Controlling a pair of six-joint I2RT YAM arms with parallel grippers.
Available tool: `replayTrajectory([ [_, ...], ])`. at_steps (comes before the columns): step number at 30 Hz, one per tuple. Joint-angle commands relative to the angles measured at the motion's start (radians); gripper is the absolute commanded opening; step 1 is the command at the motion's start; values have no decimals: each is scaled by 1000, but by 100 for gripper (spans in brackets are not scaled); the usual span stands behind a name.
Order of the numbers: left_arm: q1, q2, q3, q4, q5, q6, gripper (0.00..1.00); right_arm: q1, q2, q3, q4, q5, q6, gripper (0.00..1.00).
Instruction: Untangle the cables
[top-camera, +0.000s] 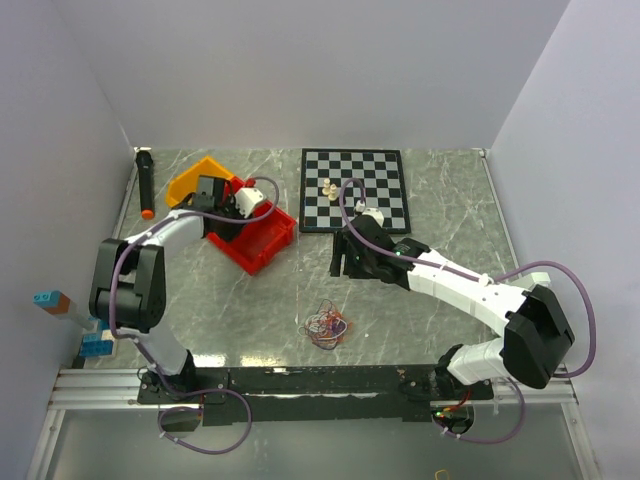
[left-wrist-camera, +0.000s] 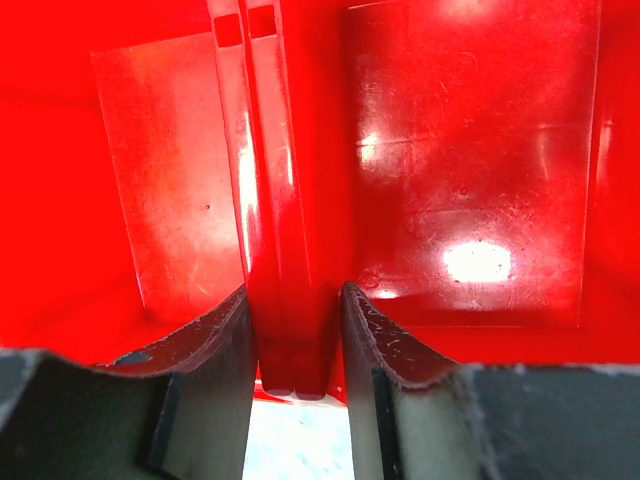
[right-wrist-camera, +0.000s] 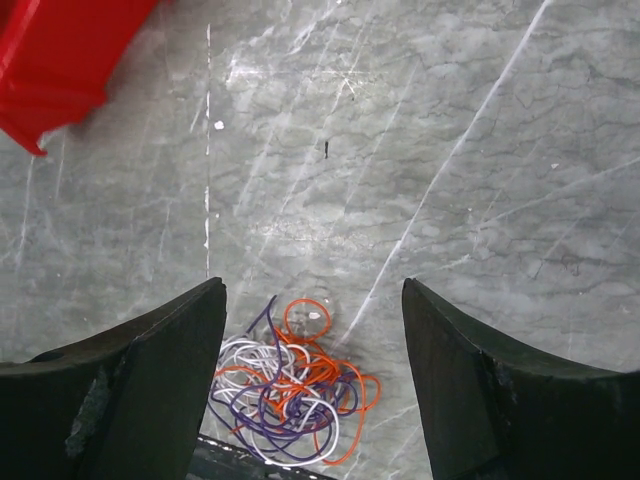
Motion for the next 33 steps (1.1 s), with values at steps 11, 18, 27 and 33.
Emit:
replayTrajectory([
  [11,-275,-91,-62,-60,-187,-318,38,-1,52,33,49,-7,37,76],
  [18,-307,-74,-52,-97,-177,-485,48,28,95,70,40,-28,101,78],
  [27,-279,-143,-20,-223,113,-484,78,58,197,142,71,-80,210,80],
  [33,-183,-154,33,-318,271,-467,79,59,273,205,57,-40,262,73],
])
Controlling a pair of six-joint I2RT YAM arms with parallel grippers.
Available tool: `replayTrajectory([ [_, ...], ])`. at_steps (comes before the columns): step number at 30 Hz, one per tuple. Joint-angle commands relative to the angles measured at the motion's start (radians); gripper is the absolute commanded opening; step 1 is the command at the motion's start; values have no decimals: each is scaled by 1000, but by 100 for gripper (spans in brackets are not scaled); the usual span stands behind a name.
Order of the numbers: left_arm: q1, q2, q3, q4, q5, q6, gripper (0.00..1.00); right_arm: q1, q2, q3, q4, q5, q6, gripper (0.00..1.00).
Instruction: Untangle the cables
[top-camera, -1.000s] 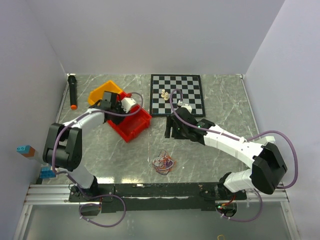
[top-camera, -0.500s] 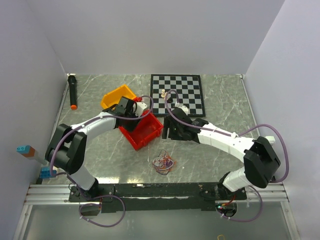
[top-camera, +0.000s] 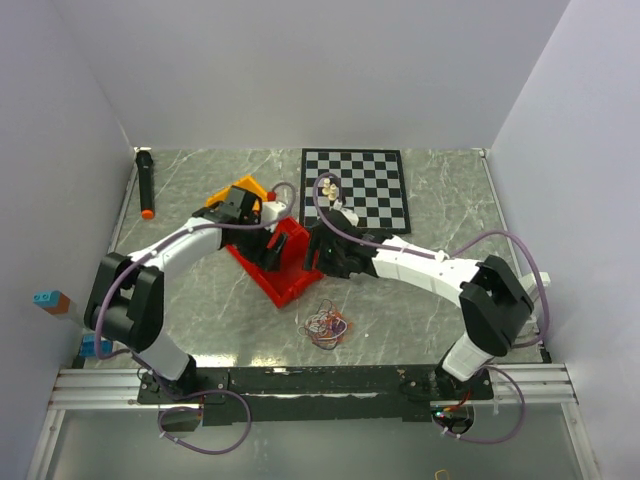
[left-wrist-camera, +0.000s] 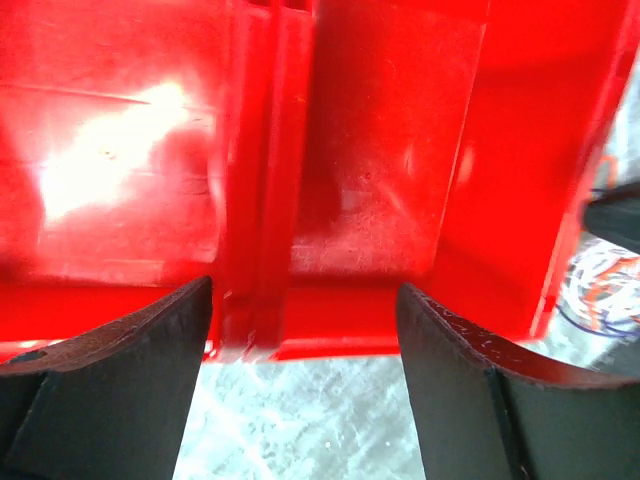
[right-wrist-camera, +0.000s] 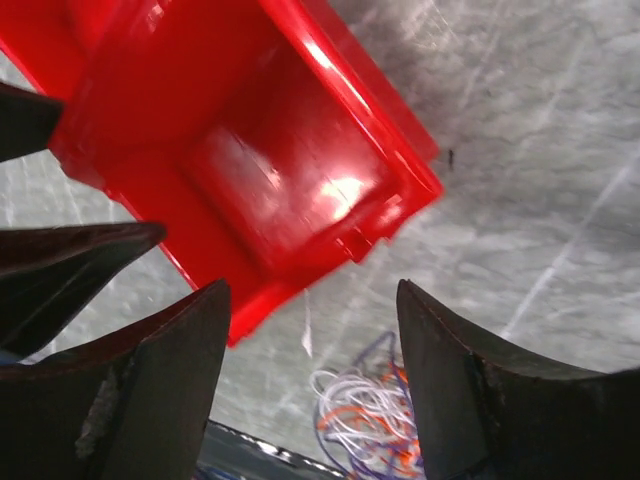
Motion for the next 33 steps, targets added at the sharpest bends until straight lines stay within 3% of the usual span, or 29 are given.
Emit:
replayTrajectory([
  [1,75,-56,58,-78,150,-2,79,7,50,74,-3,37,65,72],
  [8,258,-91,201,-153,169,7,80,19,142,136,-63,59,61,59],
  [13,298,-160,267,-201,114,-5,80,35,165,148,-83,117,21,44],
  [17,302,-237,227,-204,54,-4,82,33,132,145,-125,209,-56,31],
  [23,335,-290,152,-207,3,10,82,10,80,120,-129,263,-219,30],
  [33,355,-333,54,-190,-86,53,82,-59,8,38,-155,296,-266,26],
])
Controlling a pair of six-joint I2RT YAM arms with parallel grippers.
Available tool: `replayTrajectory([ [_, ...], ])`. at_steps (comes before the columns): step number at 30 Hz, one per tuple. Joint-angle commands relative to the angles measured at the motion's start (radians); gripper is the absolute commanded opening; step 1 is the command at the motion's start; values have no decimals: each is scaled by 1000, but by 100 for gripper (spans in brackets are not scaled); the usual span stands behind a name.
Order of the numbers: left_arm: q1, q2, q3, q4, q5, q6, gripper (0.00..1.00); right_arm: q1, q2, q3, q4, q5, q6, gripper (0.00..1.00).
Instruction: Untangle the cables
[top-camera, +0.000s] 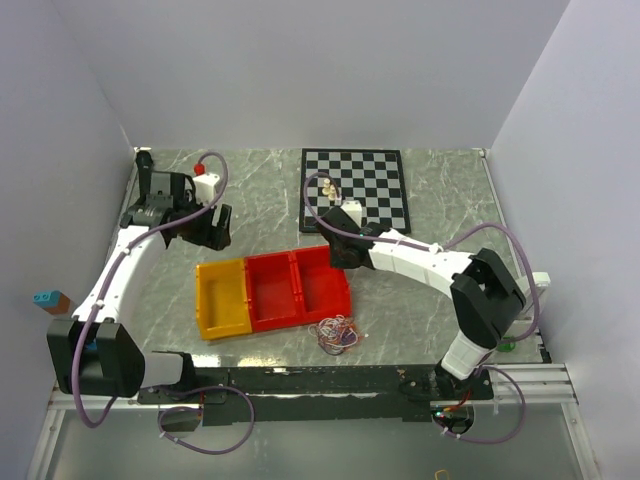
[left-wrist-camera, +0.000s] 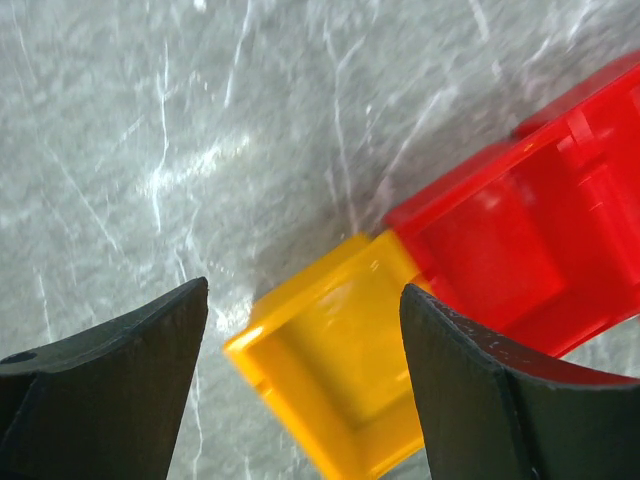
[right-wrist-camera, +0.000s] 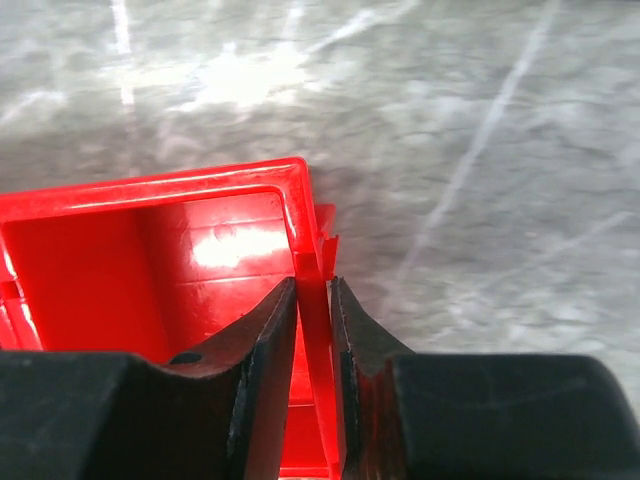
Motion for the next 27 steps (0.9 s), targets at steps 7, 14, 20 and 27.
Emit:
replayTrajectory([
  [7,18,-48,-57,9,-65,51,82,-45,-157,-121,-77,119,7,25],
  [14,19,-69,-97,25,-66,65,83,-120,-246,-181,-88,133,9,26],
  [20,18,-63,-108,6,-34,86,83,-191,-275,-210,-66,124,-23,27],
  [27,18,-48,-115,-6,-11,103,84,-258,-250,-196,-37,153,-20,27],
])
